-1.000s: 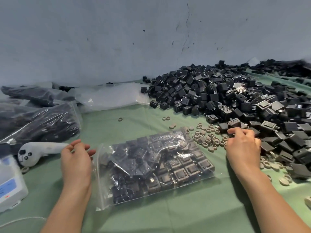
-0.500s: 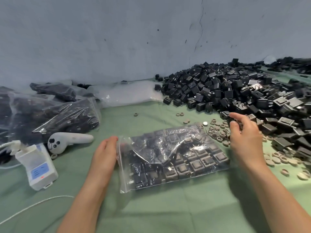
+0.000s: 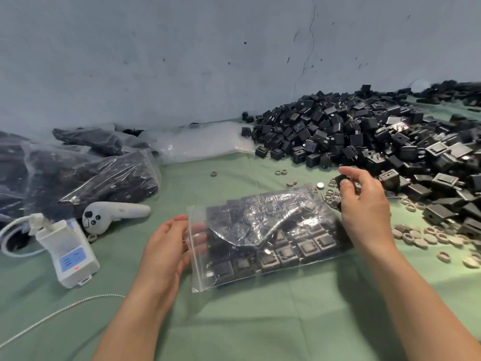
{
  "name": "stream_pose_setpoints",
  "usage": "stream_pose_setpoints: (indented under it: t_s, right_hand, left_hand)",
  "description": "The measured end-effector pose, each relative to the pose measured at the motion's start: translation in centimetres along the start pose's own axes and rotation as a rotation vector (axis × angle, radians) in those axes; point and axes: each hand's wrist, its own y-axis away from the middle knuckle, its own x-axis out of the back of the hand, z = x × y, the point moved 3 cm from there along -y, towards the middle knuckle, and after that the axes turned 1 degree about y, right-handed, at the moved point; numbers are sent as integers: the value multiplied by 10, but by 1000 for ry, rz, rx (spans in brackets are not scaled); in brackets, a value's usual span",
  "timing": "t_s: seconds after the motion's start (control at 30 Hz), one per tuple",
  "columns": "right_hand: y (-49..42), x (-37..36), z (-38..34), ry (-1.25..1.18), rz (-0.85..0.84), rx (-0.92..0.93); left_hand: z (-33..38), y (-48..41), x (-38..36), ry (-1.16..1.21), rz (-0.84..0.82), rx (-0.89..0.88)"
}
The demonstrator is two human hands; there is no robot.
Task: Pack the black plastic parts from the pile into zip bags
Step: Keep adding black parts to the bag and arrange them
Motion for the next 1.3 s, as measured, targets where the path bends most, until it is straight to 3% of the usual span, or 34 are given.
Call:
stream_pose_setpoints:
  t_s: [0.27,0.43,0.57,0.63,0.73,0.9,1.03,1.1,1.2,1.3]
  right_hand:
    - [3,-8,-7,-198,-48,-41]
    - [6,-13,-14,-511,-118,-324]
    - [14,-17,-33,-702,-280,-427]
    - [19,-23,-46,-771,-400,-400]
    - [37,-40,-72,-847,-626,-360]
    - [84,-79,-105,-782,-811,-197]
    - [96,-89,-111,-671,-756,-49]
    - [87,-85,-104,-573,-643,-48]
    - [67,-73,-86,-751,-443,-407]
    - [49,-52,-69,-1122,-239,-726]
  left_hand:
    - [-1,6,-10,-57,-118,26]
    - [2,6,0,-103,1,6]
    - [14,8,13,-188,246,-217]
    - [24,15,13,-226,281,-383]
    - [33,30,-1,-220,126,-490]
    - [23,44,-27,-99,-191,-324]
    - [18,40,-19,-98,-148,-287]
    - [17,31,-2,-113,-33,-272]
    - [11,13,31,-152,186,-186]
    - [-2,5,42,-164,195,0]
